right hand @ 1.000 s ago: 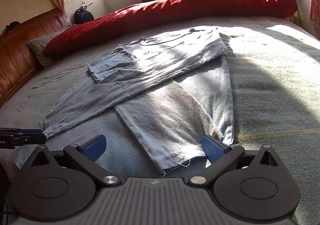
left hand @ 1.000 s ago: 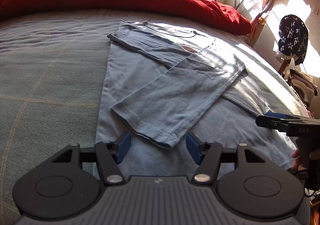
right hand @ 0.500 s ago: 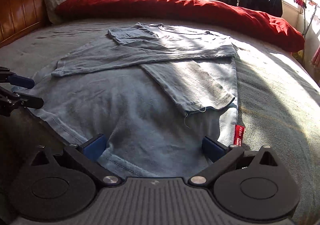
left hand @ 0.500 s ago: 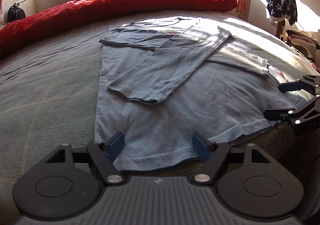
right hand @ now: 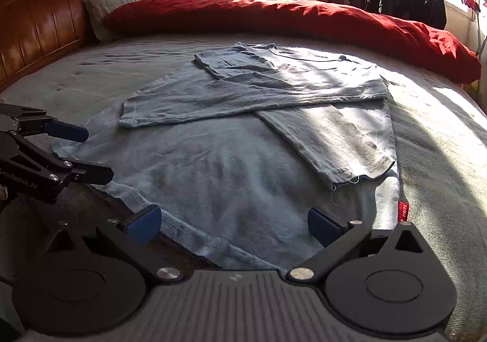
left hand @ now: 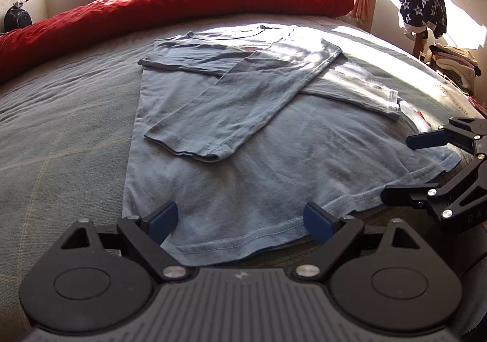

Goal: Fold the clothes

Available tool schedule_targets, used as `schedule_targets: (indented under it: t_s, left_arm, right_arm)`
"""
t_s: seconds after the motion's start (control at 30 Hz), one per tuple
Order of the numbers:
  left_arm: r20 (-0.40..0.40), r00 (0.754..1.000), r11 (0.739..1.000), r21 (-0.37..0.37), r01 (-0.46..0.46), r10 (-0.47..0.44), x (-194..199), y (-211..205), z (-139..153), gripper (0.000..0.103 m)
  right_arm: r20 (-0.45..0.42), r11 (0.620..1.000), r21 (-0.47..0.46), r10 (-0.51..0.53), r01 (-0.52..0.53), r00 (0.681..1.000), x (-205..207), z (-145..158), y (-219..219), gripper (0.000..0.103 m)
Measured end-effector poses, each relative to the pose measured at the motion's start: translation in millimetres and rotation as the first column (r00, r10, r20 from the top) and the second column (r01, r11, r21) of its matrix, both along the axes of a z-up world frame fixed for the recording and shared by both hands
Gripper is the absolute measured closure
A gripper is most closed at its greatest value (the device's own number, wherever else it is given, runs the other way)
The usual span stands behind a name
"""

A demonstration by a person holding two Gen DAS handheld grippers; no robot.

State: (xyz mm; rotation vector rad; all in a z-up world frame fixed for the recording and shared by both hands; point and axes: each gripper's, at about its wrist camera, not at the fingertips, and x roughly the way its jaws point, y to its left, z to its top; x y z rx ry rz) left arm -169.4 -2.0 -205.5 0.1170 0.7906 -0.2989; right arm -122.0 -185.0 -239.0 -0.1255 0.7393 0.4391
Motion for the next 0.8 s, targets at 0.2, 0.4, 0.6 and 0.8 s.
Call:
schedule_targets:
  t_s: [0.2,0.4,0.6,0.8]
  left_arm:
    - [-0.006,0.999,0.999,-0.017,0.04,-0.04,-4,6,-7,0.001]
    - [-0.026,0.999,0.999,0.011,0.046,-0.045,-1,2,-7,0.001]
    - [0.025,0.999,0.998,-0.051,0.042,-0.041,-8,12,16,0.001]
    - [0.003,0.998,0.997,-0.056,0.059,-0.059,5,7,14,0.001]
  right_arm:
    - [-0.027,1.0,0.028,-0.005,0.006,1.0,-8,-8,-16,0.0]
    - [-0.029,1.0,0.001,-0.002,0.002,1.0,-14,-5,-17,0.0]
    - [-0.031,1.0,-0.025,0.001,-0.002,1.0,-20,-1,-17,0.0]
    - [0.003,0.992,0.128,-0.016,0.015,1.0,-18,20,-26,0.0]
